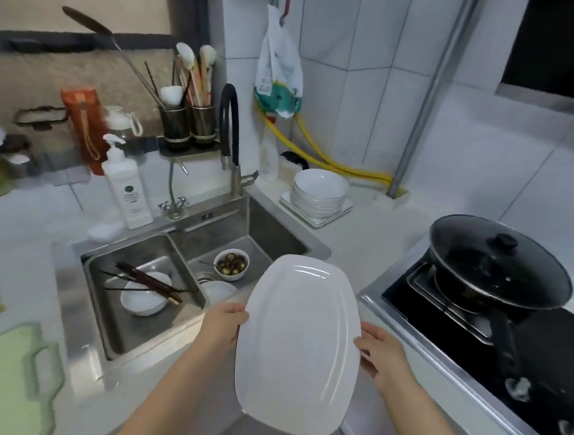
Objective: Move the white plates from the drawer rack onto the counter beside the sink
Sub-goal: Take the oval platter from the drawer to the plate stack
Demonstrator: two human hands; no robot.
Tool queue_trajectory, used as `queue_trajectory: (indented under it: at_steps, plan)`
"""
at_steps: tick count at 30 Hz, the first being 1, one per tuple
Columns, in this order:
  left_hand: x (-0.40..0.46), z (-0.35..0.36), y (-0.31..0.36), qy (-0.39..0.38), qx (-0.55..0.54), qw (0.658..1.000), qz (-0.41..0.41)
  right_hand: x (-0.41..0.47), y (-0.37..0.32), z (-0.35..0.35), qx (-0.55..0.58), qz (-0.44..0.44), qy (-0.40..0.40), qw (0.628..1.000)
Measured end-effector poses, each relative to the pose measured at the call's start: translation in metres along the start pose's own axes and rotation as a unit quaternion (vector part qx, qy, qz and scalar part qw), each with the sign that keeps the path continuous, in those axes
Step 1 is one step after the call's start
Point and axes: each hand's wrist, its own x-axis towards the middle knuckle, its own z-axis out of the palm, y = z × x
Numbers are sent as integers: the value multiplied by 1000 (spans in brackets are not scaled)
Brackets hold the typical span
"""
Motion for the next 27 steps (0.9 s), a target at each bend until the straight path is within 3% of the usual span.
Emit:
queue_trajectory:
  at_steps: [6, 14, 27]
  plan:
    - [57, 38, 49, -70, 80, 994, 14, 38, -28, -3, 24, 9, 48, 999]
    - [143, 106, 100, -77, 211, 974, 15, 108, -66, -10, 68, 12, 83, 994]
    - [255, 196, 123, -78, 207, 975, 23, 207, -98, -23, 119, 38, 141, 982]
